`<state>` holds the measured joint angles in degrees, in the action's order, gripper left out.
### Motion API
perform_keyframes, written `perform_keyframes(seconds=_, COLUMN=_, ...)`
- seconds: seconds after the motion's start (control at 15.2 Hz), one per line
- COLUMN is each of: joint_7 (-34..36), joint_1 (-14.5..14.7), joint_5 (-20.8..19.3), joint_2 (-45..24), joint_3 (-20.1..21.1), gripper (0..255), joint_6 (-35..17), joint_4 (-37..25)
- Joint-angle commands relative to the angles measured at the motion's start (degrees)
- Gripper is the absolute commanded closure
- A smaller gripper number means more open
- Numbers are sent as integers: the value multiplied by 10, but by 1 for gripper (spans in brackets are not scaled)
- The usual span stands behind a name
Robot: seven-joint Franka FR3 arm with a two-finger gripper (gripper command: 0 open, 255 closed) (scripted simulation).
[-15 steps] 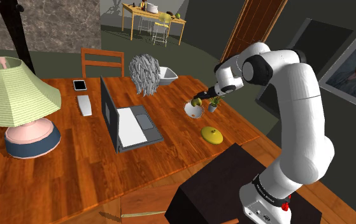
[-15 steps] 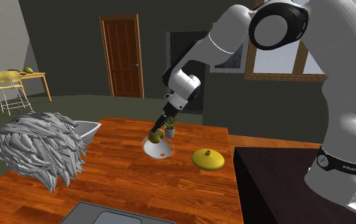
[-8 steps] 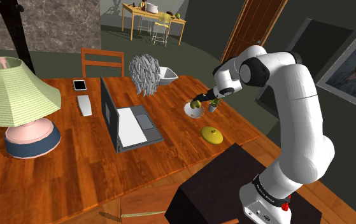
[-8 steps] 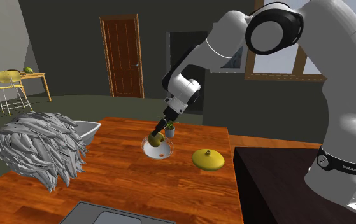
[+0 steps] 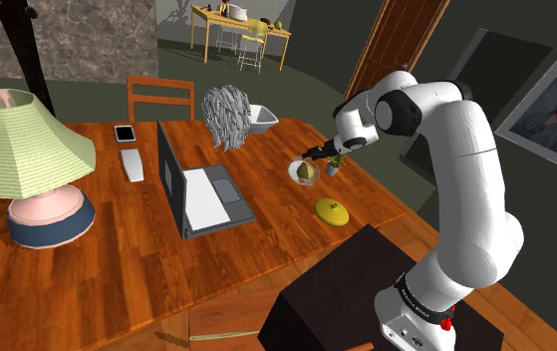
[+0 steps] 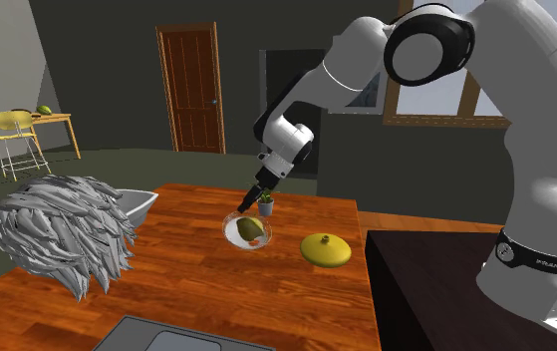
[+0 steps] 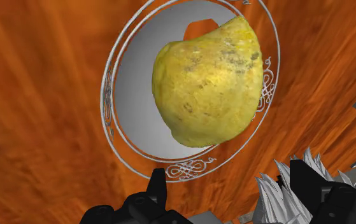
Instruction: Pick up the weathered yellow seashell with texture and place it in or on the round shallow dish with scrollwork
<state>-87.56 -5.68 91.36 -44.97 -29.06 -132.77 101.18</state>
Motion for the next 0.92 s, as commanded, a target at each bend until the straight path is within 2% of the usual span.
perform_keyframes(seconds=0.0, joint_7=0, joint_1=0, joint_5=0, joint_2=0, joint_3=0, gripper=0, joint_6=0, joint_4=0)
perform_keyframes(seconds=0.33, joint_7=0, joint_1=4, joint_5=-37, joint_2=67, joint_3=-28, gripper=0, joint_6=16, joint_4=59)
perform_keyframes(seconds=0.86, joint_7=0, joint_1=4, joint_5=-36, joint_2=67, joint_3=-28, gripper=0, joint_6=16, joint_4=59)
